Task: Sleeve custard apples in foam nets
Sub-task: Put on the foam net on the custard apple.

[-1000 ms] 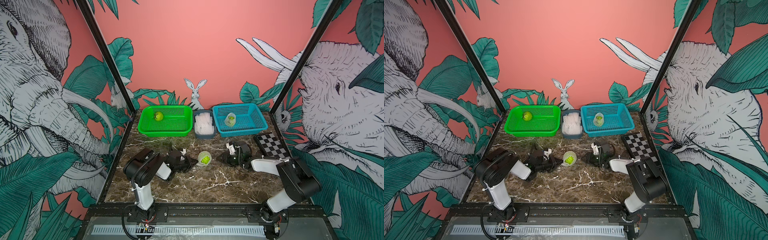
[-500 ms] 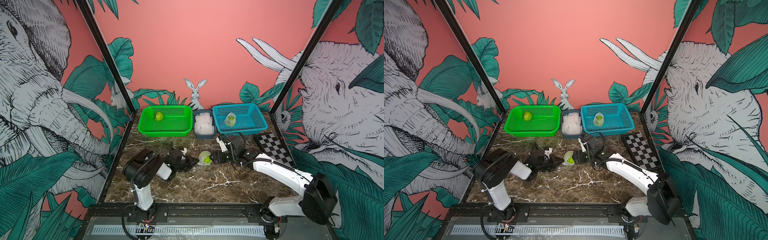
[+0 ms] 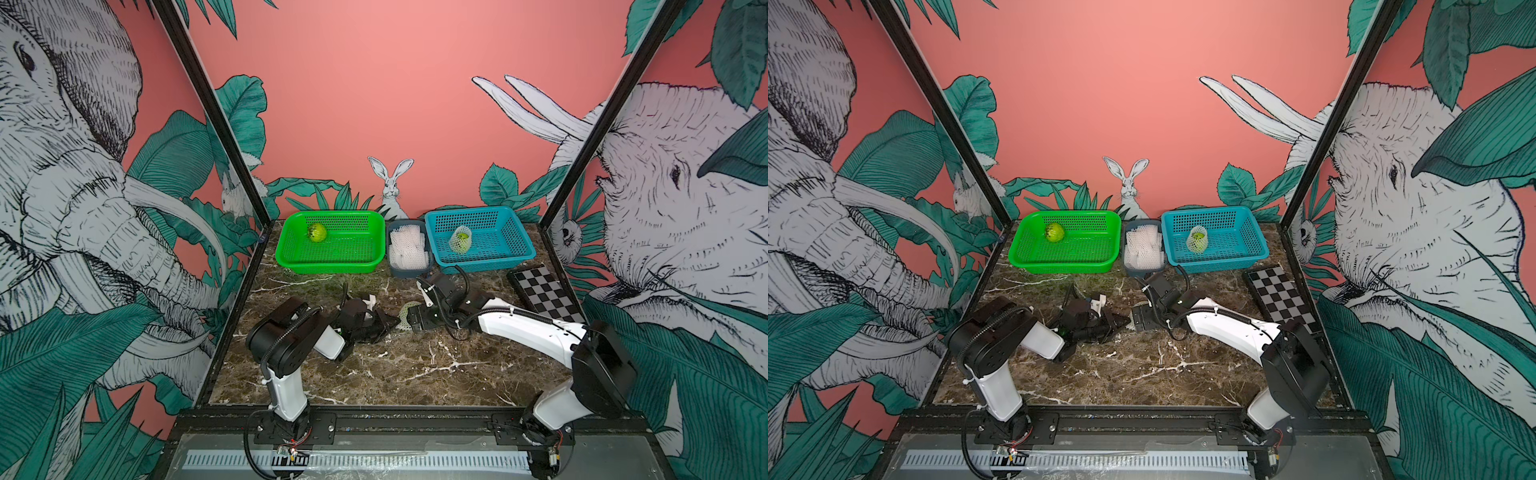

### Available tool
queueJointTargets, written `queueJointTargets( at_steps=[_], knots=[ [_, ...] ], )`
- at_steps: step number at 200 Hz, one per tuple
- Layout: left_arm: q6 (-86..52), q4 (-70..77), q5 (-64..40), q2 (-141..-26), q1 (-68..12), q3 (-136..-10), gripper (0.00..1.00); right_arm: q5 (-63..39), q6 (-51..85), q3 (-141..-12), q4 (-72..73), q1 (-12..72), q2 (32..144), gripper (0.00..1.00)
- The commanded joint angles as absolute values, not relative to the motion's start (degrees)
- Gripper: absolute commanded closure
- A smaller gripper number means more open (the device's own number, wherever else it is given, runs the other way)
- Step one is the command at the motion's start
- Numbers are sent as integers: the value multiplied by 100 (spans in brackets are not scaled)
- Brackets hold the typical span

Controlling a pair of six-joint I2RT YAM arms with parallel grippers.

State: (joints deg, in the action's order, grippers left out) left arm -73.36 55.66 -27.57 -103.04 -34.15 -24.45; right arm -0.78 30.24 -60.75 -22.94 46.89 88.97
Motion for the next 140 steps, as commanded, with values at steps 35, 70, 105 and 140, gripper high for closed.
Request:
queueJointTargets(
  at_steps=[35,70,105,140],
  knots=[
    [-7447,5856,-2655,-10176,-3489,-2493,92,198,3209,-6415,-2148,4720,9346,10],
    [-7518,6011,-2620,-10254,-3538,-2488,92,361,3261,-6638,-2129,4711,9695,12],
    [-7567,6099,-2602,-10278,-3557,-2463,92,509,3196,-6839,-2171,4693,9958,15],
    [-7578,6140,-2584,-10292,-3559,-2434,91,582,3070,-7048,-2253,4630,10217,20]
  ],
)
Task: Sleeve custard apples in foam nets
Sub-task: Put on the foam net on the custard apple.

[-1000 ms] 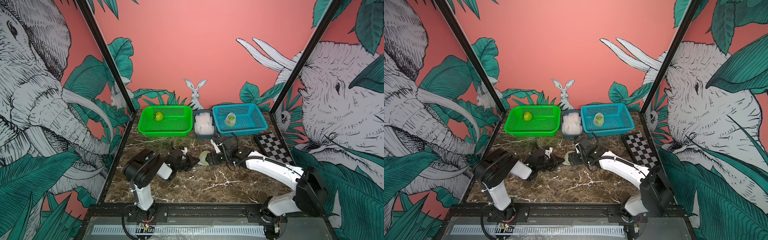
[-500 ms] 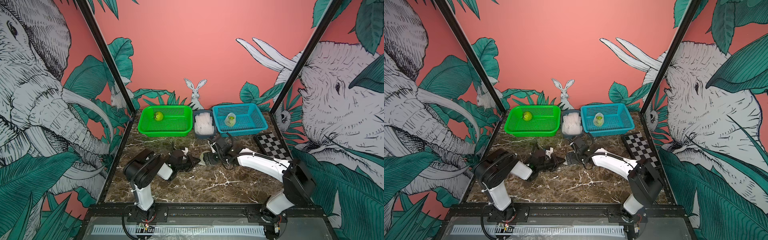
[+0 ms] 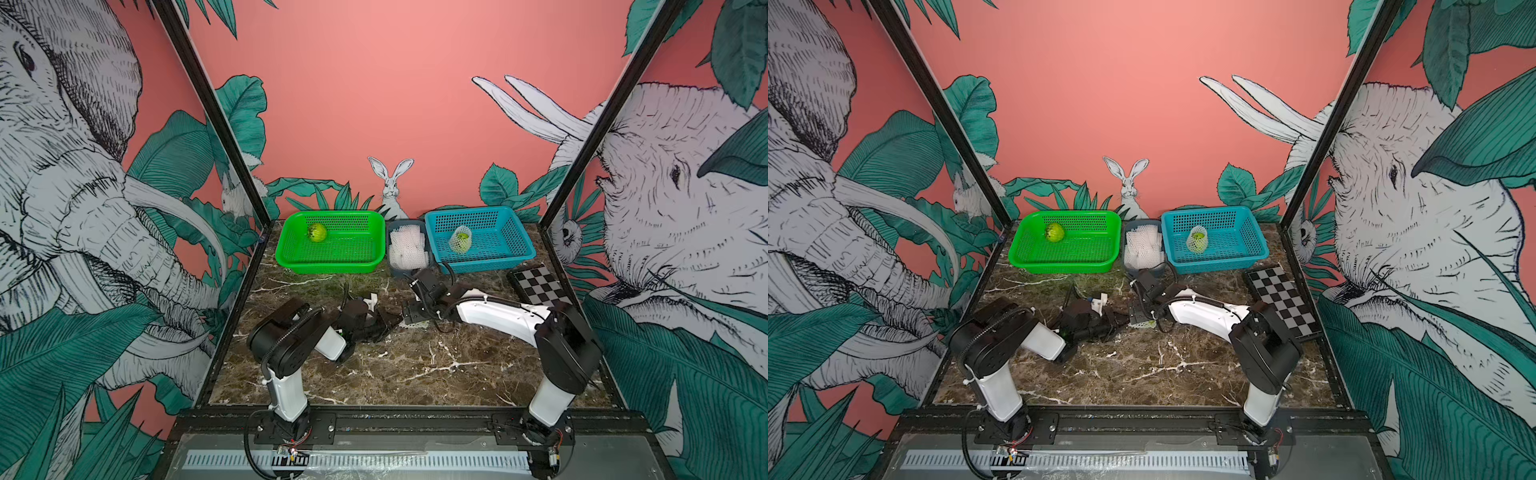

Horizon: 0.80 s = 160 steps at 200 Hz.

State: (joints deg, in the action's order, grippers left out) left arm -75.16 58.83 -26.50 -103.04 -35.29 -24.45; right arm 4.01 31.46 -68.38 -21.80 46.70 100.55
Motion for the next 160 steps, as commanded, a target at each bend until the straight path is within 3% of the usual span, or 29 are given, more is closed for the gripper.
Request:
queueJointTargets(
  at_steps=[1,160],
  knots=[
    [-7577,6142,-2580,-10292,-3559,-2434,91,586,3069,-7057,-2256,4627,10228,19],
    [-7963,6912,-2371,-10935,-3559,-2285,89,646,2258,-8098,-3128,4614,11334,19]
  ],
)
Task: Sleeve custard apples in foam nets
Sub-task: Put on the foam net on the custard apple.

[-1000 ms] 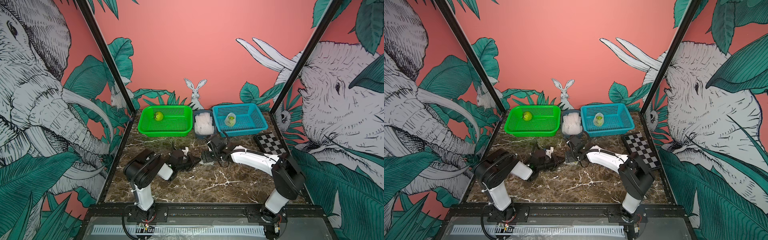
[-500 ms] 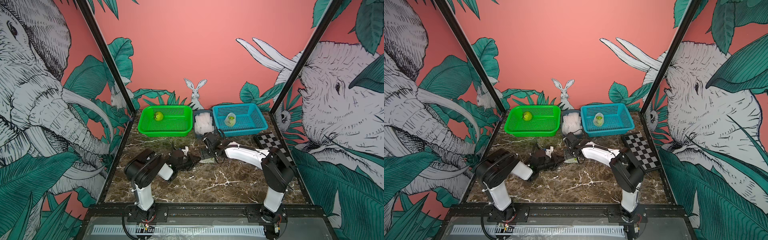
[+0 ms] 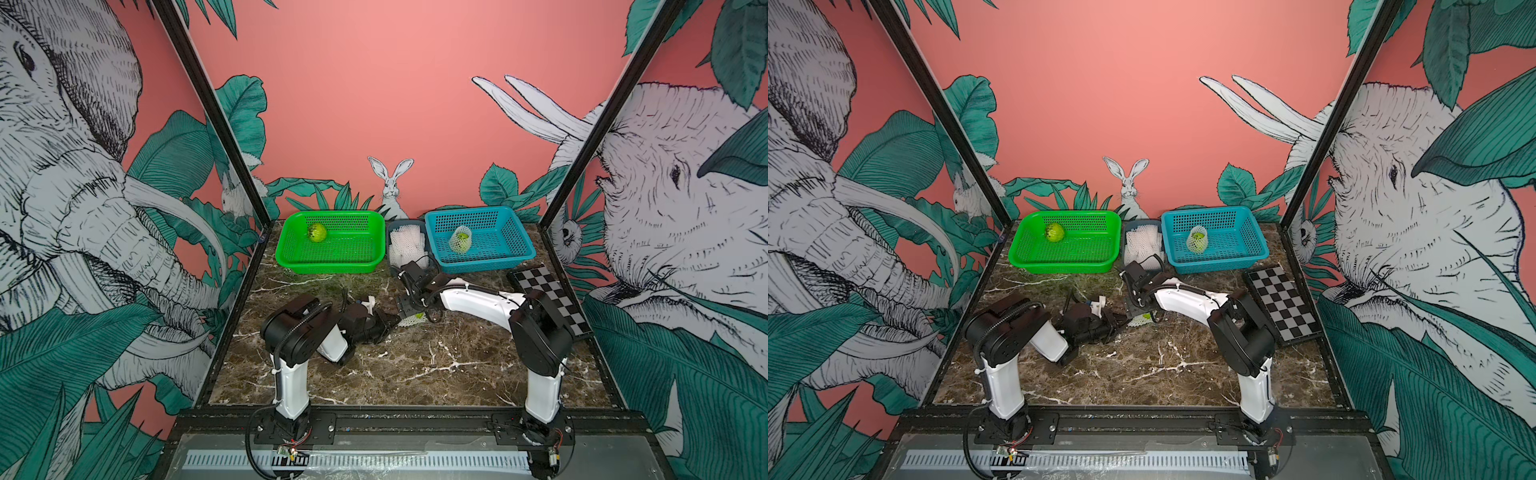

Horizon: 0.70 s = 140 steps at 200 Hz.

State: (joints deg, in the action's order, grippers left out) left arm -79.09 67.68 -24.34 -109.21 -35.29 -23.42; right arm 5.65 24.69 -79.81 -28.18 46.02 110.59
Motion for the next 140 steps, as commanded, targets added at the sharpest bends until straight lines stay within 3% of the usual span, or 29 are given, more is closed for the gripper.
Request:
queueJointTargets(
  at_steps=[1,50,102,140],
  knots=[
    [-7959,6910,-2368,-10934,-3559,-2285,89,648,2254,-8101,-3133,4614,11336,19],
    [-7976,6848,-2286,-10655,-3560,-2088,64,616,2021,-8180,-3255,4614,11246,20],
    [-7725,6002,-1988,-9731,-3541,-1798,63,266,1578,-8367,-3560,4616,11308,20],
    [-7063,4150,-1755,-8583,-3388,-1975,64,-160,994,-8426,-3794,4624,11217,20]
  ],
)
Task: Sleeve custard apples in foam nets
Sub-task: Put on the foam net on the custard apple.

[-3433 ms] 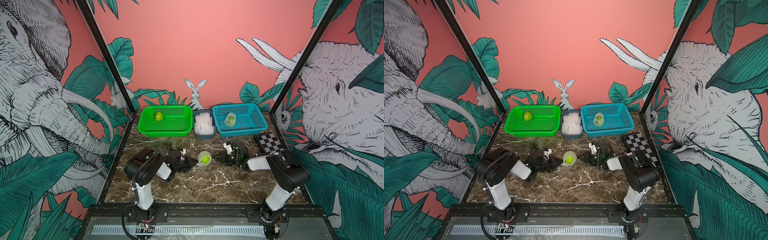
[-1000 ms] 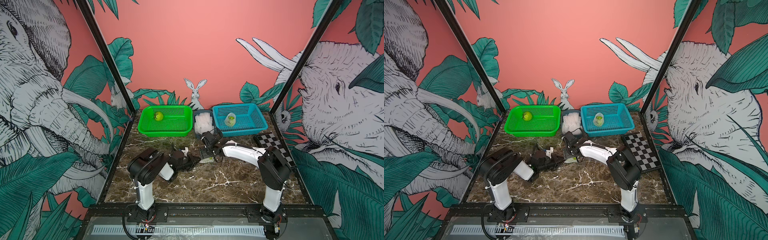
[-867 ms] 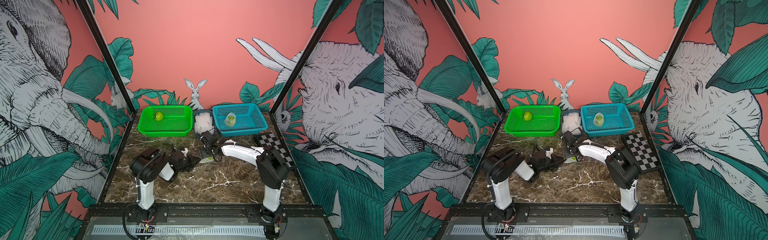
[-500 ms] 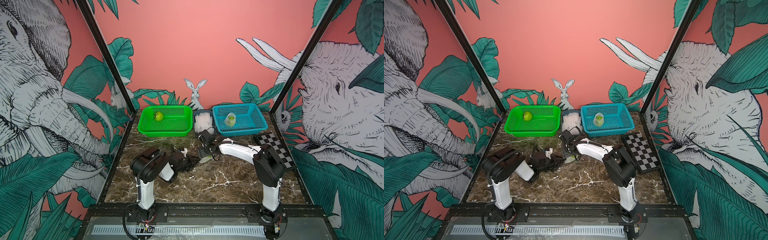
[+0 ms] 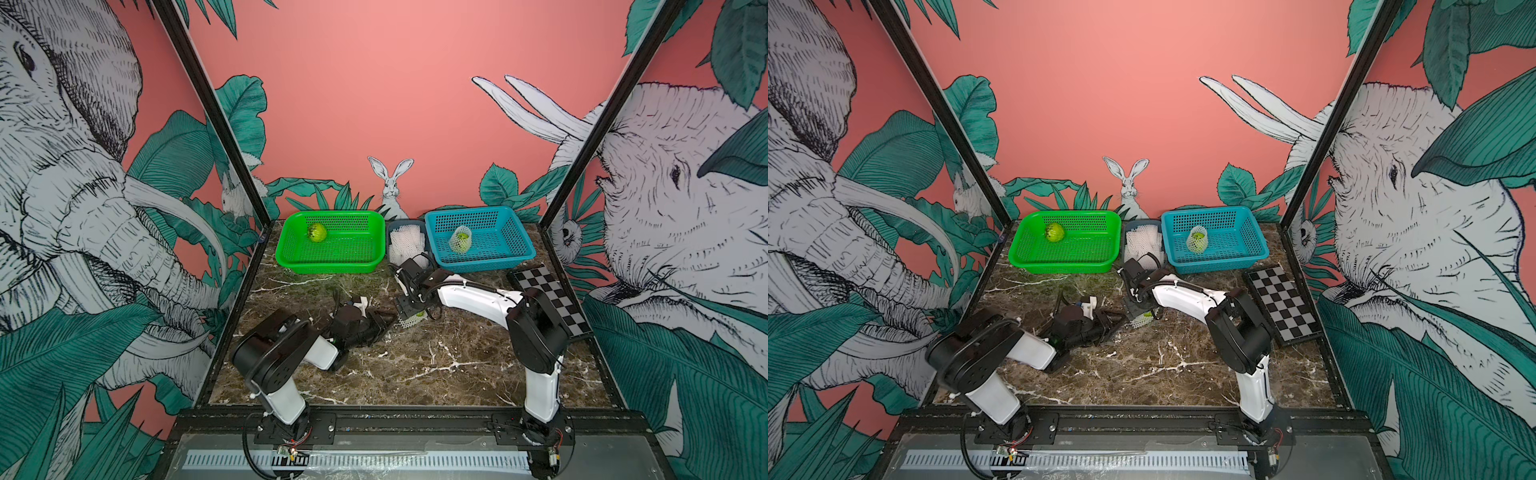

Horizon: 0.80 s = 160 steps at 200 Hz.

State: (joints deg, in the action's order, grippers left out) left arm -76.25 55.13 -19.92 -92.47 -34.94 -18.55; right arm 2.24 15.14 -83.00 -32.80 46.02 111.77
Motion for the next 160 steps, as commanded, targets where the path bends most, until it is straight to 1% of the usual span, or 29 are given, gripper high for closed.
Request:
queueJointTargets(
  at_steps=[1,22,42,63,85,132,160],
  knots=[
    [-7038,4092,-1747,-8559,-3381,-1985,64,-159,985,-8423,-3800,4623,11211,20],
    [-6587,3144,-1727,-8191,-3229,-2311,64,-345,795,-8355,-3750,4627,11062,20],
    [-6324,2670,-1895,-8270,-3164,-2707,64,-464,679,-8250,-3601,4623,10881,16],
    [-6306,2780,-2182,-8605,-3163,-2968,64,-516,653,-8193,-3514,4623,10714,13],
    [-6465,3167,-2283,-8868,-3160,-2958,65,-510,642,-8132,-3463,4629,10581,10],
    [-6418,3200,-2320,-8945,-3157,-2966,66,-422,631,-7998,-3349,4623,10227,8],
    [-6457,3259,-2373,-9007,-3171,-2968,66,-174,1048,-7926,-3345,4585,9951,8]
  ],
)
